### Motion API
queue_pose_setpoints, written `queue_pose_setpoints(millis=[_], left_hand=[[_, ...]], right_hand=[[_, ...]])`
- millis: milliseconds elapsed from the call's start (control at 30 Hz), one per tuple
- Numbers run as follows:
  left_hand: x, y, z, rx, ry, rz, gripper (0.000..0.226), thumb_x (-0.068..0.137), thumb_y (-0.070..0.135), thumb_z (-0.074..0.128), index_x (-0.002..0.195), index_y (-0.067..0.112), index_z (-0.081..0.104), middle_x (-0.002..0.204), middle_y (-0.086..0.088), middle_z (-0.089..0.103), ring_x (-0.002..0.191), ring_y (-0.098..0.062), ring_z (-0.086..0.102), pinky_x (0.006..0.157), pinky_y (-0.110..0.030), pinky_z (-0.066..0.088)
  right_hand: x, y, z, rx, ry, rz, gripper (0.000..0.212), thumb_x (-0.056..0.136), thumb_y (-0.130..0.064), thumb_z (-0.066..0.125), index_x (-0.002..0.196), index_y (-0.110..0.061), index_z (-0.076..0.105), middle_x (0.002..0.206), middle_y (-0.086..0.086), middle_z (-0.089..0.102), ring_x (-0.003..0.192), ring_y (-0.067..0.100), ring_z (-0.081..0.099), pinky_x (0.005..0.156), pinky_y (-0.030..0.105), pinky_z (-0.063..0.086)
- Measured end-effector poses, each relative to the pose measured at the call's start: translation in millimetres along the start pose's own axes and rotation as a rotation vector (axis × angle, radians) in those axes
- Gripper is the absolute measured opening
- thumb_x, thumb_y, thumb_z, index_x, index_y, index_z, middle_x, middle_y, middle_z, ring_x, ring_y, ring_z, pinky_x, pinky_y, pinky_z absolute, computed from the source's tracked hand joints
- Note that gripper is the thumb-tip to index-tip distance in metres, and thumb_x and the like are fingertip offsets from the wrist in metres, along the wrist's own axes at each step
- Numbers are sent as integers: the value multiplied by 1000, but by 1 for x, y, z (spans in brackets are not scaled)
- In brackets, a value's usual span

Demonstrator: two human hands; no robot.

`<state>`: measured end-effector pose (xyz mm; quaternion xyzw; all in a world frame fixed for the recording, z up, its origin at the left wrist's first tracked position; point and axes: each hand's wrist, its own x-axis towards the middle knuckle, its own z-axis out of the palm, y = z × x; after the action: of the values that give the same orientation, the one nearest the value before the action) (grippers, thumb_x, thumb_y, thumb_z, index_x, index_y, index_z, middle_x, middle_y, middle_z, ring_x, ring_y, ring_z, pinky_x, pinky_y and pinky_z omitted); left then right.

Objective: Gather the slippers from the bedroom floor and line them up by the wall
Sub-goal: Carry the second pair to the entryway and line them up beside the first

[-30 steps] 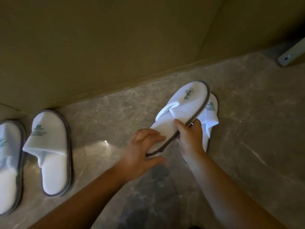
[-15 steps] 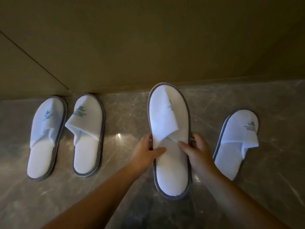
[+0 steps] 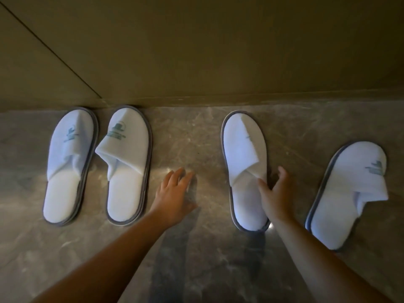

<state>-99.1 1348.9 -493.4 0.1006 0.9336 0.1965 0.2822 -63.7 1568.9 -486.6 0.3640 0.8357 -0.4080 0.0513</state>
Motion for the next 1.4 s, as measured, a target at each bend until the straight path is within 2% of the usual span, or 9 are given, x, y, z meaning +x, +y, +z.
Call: queue_pose_setpoints(millis=[100,200,333,533,867,967,1100,1200,1400], left_hand=[[-1,-1,8,73,-33,18,85,72,41,65,138,29,12,153,-6,7,140,-28,-3,112,-50,16],[-1,5,13,115,-47,64,87,73,43,64,139,30,8,154,-5,0,140,-30,-7,113,-51,12],[1,19,19,179,-57,121,88,74,44,62,139,31,3,154,-4,-3,140,-29,-9,114,-50,7],[12,41,29,238,-113,176,90,76,46,58,138,32,-5,154,-4,-9,140,-29,-11,114,-45,5],[16,47,36,311,-121,177,92,71,53,59,139,30,1,154,-8,-4,140,-33,-5,114,-47,6],[16,46,37,310,-113,178,92,71,53,59,139,30,1,154,-8,-5,140,-33,-6,114,-47,6],[16,44,38,330,-111,177,91,72,54,57,139,31,-1,154,-7,-6,140,-33,-7,114,-47,6],[16,45,38,330,-91,174,90,71,53,59,139,32,3,154,-6,-3,140,-31,-4,114,-45,9],[16,52,37,301,-87,147,90,69,53,62,139,27,11,154,-10,3,139,-35,0,113,-49,12]], right_hand=[[-21,5,4,-230,6,-104,84,71,-41,69,137,-9,28,140,18,41,123,31,44,98,40,41],[-44,10,21,-390,-100,-110,106,62,-51,71,141,-15,11,148,16,25,132,32,31,107,43,33],[-47,13,34,-487,-114,-84,109,66,-50,68,142,-19,-4,153,18,8,137,34,19,110,44,26],[-25,39,-10,-425,29,-76,102,62,-36,76,141,-13,16,149,20,21,135,37,23,108,48,24],[9,51,-27,-502,42,-79,90,73,-46,65,141,-13,16,152,19,17,138,35,20,112,45,22],[8,51,-36,-455,118,-133,79,75,-45,62,137,-9,29,146,22,32,134,36,31,110,48,29],[-7,70,-54,-471,256,66,84,73,-46,65,137,-6,28,147,24,29,135,38,27,110,51,23],[-19,88,-66,-367,286,244,95,66,-43,72,138,-6,23,145,25,30,132,40,30,107,53,30],[-30,101,-77,-206,293,235,93,61,-31,79,134,-3,30,135,22,45,122,36,45,101,48,41]])
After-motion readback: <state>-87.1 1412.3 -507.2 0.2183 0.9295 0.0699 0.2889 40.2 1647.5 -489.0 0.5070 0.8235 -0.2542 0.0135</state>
